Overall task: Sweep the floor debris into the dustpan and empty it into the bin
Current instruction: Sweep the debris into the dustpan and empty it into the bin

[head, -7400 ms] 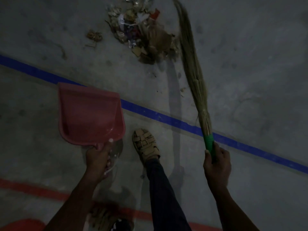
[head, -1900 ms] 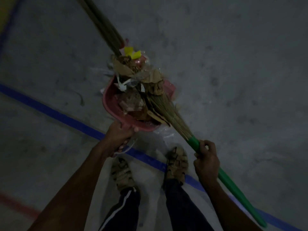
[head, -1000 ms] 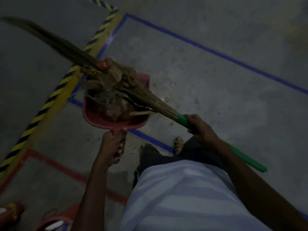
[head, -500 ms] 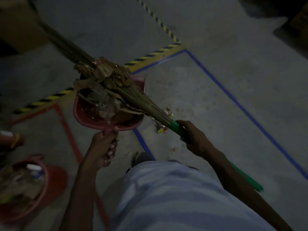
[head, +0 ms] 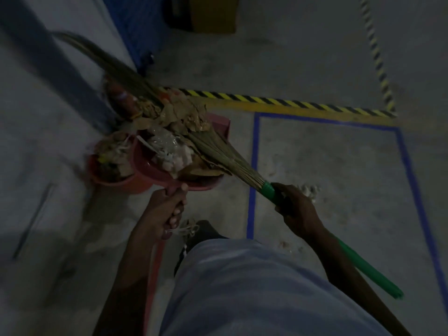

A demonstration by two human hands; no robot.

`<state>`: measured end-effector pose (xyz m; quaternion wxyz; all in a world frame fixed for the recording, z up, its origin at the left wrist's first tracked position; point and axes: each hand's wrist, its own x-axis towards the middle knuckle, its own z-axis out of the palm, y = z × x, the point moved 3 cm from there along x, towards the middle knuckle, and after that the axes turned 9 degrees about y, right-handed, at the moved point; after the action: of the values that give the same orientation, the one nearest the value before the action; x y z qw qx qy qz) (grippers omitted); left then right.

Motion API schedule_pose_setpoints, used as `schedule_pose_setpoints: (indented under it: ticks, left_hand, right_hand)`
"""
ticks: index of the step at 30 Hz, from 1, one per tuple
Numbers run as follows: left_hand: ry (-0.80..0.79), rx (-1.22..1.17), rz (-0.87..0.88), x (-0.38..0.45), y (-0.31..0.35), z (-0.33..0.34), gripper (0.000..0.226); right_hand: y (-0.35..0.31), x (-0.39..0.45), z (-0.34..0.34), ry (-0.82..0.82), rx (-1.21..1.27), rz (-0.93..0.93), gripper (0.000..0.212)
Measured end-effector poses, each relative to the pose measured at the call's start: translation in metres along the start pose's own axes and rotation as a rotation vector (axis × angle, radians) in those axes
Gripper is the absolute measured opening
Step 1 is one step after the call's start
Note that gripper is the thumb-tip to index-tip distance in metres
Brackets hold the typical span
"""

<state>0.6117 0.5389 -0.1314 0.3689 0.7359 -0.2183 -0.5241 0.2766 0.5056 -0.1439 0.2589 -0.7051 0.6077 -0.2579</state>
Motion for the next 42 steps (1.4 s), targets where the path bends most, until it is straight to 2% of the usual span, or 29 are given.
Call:
schedule_pose_setpoints:
  ticks: [11,16,21,24,28,31,36,42]
  left_hand:
    - [0.165,-0.115,-0.04,0.09,0.016,-0.161,0.041]
    - [0.155,-0.141,-0.06,0.127,0.033,-0.217,0.043]
    - [0.158,-0.16,-0.083,0.165,0.046,-0.232,0.046]
    - [0.182,-0.169,-0.134,0.187,0.05,-0.233,0.056]
    - [0.262,-0.234,-0.122,0.207,0.056,-0.241,0.063]
    - [0.278,-0.262,-0.204,0.22,0.057,-0.251,0.065]
    - [0.276,-0.238,-0.269,0.261,0.061,-0.286,0.062]
    - [0.175,-0.14,-0.31,0.326,0.056,-0.328,0.053]
  right_hand:
    - [-0.129,0.102,0.133,-0.155,0.031,-0.089,0.06]
    - [-0.171,0.143,0.179,-0.205,0.003,-0.126,0.062]
    - [-0.185,0.189,0.198,-0.273,-0.024,-0.189,0.063]
    - [-0.189,0.222,0.214,-0.318,-0.035,-0.174,0.06]
    - [-0.2,0.262,0.244,-0.379,-0.053,-0.175,0.059]
    - [-0.211,0.289,0.272,-0.415,-0.077,-0.221,0.06]
    - [-0.234,0.319,0.316,-0.44,-0.11,-0.153,0.058]
    - [-0.257,0.326,0.373,-0.471,-0.172,-0.003,0.056]
